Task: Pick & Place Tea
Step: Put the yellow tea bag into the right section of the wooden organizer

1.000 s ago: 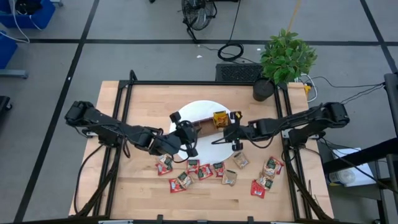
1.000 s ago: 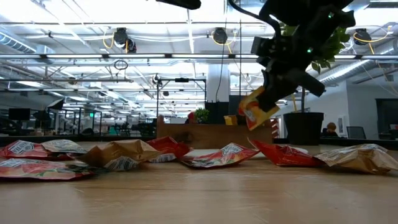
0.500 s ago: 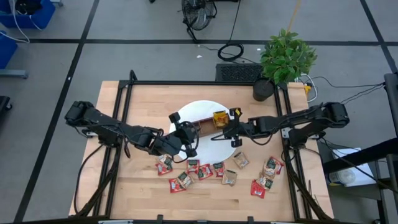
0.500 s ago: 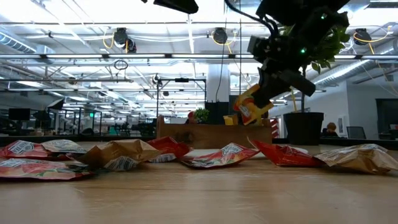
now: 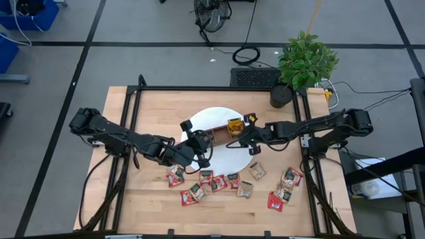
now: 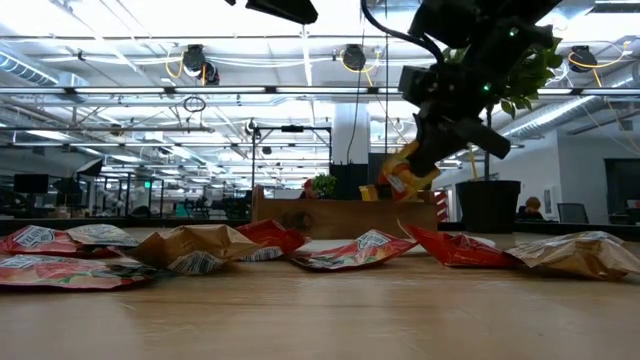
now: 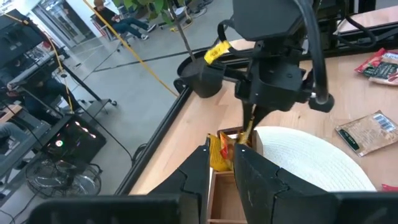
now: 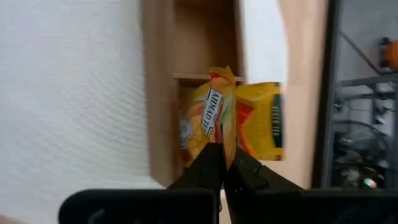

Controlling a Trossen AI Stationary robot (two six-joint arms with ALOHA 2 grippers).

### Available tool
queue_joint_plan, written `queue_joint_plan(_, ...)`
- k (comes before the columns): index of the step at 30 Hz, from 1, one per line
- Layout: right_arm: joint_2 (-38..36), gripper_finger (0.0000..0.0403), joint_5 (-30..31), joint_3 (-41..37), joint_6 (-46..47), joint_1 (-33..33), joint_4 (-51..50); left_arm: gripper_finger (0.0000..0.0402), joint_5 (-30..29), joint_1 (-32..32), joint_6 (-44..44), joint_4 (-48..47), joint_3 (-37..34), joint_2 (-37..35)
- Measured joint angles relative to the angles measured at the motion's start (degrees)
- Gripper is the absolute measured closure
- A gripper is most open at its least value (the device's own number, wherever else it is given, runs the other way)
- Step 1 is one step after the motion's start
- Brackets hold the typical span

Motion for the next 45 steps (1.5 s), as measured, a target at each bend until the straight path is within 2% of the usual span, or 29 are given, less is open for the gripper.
queue_joint_plan(13,0.3,0.0403,-1.2,0.0,0.1,-0.1,-4.6,0.0323,0.0,0.0,0.0,0.1,0.0,0.0)
queue_joint_plan(23,0.3,0.0403,-1.5,0.0,-0.7,-0.3,-1.0,0.0323,0.0,0.0,0.0,0.1,0.0,0.0)
queue_joint_plan(29,2.8,0.0403,-5.6,0.0,-1.2,-2.9,-0.8,0.0323,0.0,0.0,0.0,0.1,0.0,0.0)
queue_joint_plan(34,6.6,0.0403,-4.8,0.1,-1.7,-3.7,-0.2,0.0323,0.0,0.0,0.0,0.0,0.0,0.0)
queue_joint_plan(45,6.9,0.04,-2.7,0.0,-1.5,-2.8,1.7,0.0323,0.0,0.0,0.0,-0.1,0.0,0.0)
